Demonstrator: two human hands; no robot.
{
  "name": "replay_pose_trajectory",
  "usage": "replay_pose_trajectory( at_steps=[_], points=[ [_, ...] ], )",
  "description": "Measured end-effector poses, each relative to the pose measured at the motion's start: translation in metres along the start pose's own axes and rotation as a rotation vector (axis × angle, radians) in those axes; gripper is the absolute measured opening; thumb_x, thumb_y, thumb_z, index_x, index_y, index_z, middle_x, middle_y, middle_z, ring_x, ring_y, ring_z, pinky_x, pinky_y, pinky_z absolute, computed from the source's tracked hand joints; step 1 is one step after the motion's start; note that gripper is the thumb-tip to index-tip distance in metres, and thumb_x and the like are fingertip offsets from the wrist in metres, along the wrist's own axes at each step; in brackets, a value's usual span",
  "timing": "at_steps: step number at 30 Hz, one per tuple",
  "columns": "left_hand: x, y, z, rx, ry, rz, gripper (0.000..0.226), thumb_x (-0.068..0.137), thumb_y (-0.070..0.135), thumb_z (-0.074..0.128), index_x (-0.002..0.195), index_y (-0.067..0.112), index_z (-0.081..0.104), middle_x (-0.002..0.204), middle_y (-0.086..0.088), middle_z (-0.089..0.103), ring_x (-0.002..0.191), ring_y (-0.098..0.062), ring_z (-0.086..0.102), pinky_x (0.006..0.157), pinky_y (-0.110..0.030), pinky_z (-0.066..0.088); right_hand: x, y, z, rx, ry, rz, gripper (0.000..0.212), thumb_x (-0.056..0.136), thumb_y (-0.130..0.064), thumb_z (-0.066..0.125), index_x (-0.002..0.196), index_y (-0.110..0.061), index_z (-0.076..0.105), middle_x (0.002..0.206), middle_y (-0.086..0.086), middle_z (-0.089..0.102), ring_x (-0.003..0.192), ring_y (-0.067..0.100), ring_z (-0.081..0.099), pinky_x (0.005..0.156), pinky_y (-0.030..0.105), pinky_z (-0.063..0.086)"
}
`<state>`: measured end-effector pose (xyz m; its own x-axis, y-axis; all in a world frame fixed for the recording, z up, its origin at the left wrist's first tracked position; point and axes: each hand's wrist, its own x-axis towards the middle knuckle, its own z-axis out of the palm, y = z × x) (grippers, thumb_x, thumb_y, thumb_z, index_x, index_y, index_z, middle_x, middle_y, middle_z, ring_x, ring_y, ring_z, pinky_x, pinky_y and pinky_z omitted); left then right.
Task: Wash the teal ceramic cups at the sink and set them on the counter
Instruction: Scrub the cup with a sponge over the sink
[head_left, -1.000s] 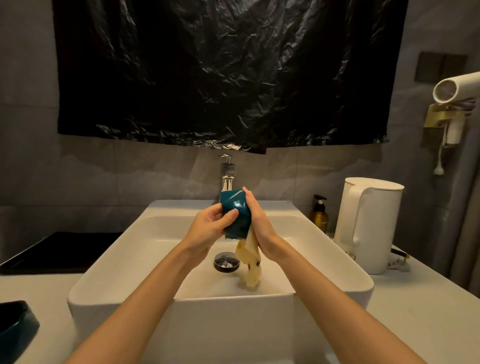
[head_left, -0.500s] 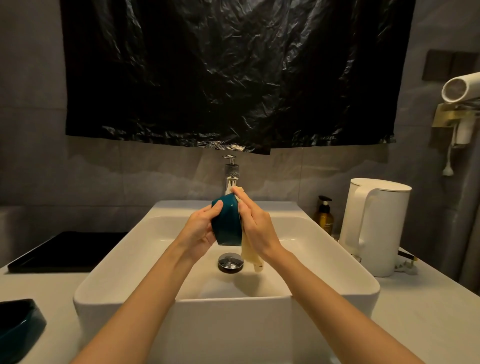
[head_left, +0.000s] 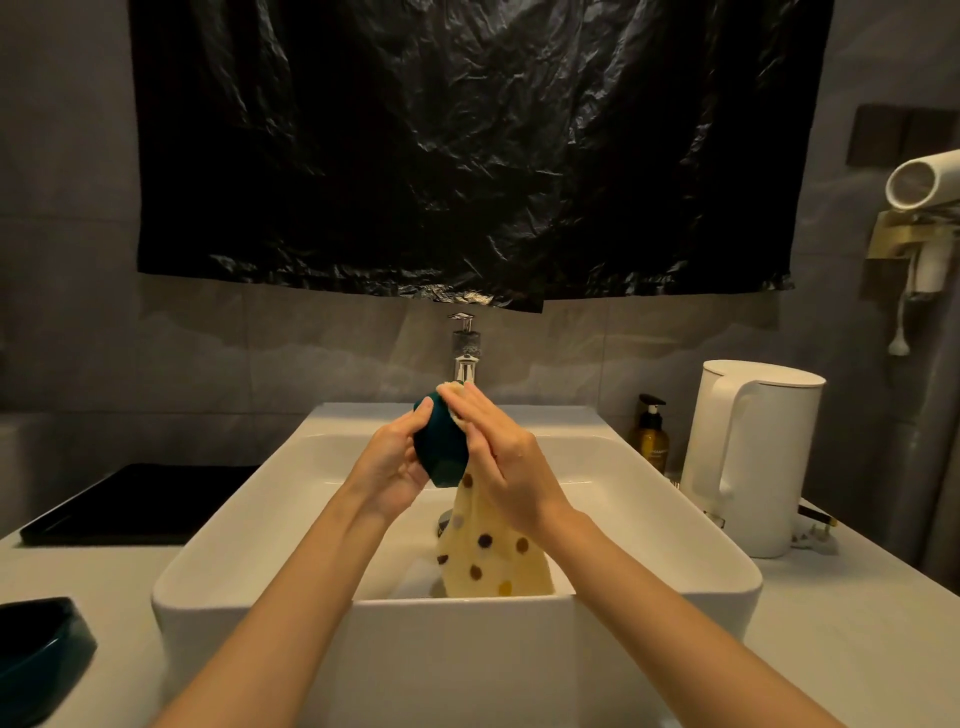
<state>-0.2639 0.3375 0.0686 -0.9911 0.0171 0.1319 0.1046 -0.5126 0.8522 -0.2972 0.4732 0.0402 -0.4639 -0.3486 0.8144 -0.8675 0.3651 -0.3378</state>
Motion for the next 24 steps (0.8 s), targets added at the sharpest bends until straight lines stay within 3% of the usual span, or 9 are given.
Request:
replay_pose_trajectory(
  at_steps=[7, 11, 16, 20, 24],
  points=[
    [-0.003, -0.001, 0.001, -0.016, -0.004, -0.026, 0.026, 0.094, 0.025, 0.054, 0.113, 0.01, 0.059, 0.096, -0.009, 0.065, 0.093, -0.023, 0.062, 0.072, -0.032, 0.057, 0.007, 0.01, -0.002, 0.063, 0.072, 0.227, 0.045, 0.102, -0.03, 0.026, 0.143, -0.019, 0.041, 0.143, -0.001, 0.048, 0.131, 0.014, 0.045, 0.106, 0.034, 0.043],
    [-0.004, 0.003, 0.002, -0.091, -0.01, -0.039, 0.024, 0.094, 0.025, 0.054, 0.11, 0.009, 0.06, 0.091, -0.009, 0.067, 0.091, -0.023, 0.064, 0.067, -0.033, 0.06, 0.002, 0.014, -0.006, 0.088, 0.085, 0.267, 0.041, 0.104, -0.026, 0.029, 0.143, -0.021, 0.041, 0.14, -0.003, 0.051, 0.126, 0.012, 0.049, 0.101, 0.026, 0.047],
    [-0.007, 0.0, 0.004, -0.038, -0.011, -0.052, 0.021, 0.093, 0.024, 0.055, 0.109, 0.01, 0.059, 0.098, -0.011, 0.064, 0.098, -0.025, 0.061, 0.067, -0.031, 0.06, 0.005, 0.004, -0.005, 0.079, 0.11, 0.144, 0.043, 0.102, -0.027, 0.028, 0.142, -0.019, 0.041, 0.142, -0.001, 0.049, 0.13, 0.011, 0.046, 0.104, 0.026, 0.044],
    [-0.006, 0.001, 0.003, -0.063, 0.005, -0.041, 0.018, 0.093, 0.024, 0.055, 0.104, 0.011, 0.061, 0.095, -0.01, 0.065, 0.095, -0.023, 0.062, 0.072, -0.032, 0.058, 0.005, 0.01, -0.009, 0.164, 0.113, 0.286, 0.039, 0.104, -0.025, 0.03, 0.14, -0.02, 0.044, 0.134, -0.008, 0.053, 0.119, 0.003, 0.049, 0.092, 0.01, 0.044],
    [-0.007, 0.001, 0.003, -0.098, -0.002, -0.049, 0.019, 0.094, 0.025, 0.053, 0.102, 0.01, 0.061, 0.094, -0.01, 0.066, 0.097, -0.025, 0.062, 0.071, -0.034, 0.058, 0.004, 0.011, -0.01, 0.164, 0.122, 0.328, 0.039, 0.104, -0.023, 0.031, 0.139, -0.016, 0.046, 0.13, -0.008, 0.054, 0.115, 0.005, 0.05, 0.086, 0.004, 0.044]
  ],
)
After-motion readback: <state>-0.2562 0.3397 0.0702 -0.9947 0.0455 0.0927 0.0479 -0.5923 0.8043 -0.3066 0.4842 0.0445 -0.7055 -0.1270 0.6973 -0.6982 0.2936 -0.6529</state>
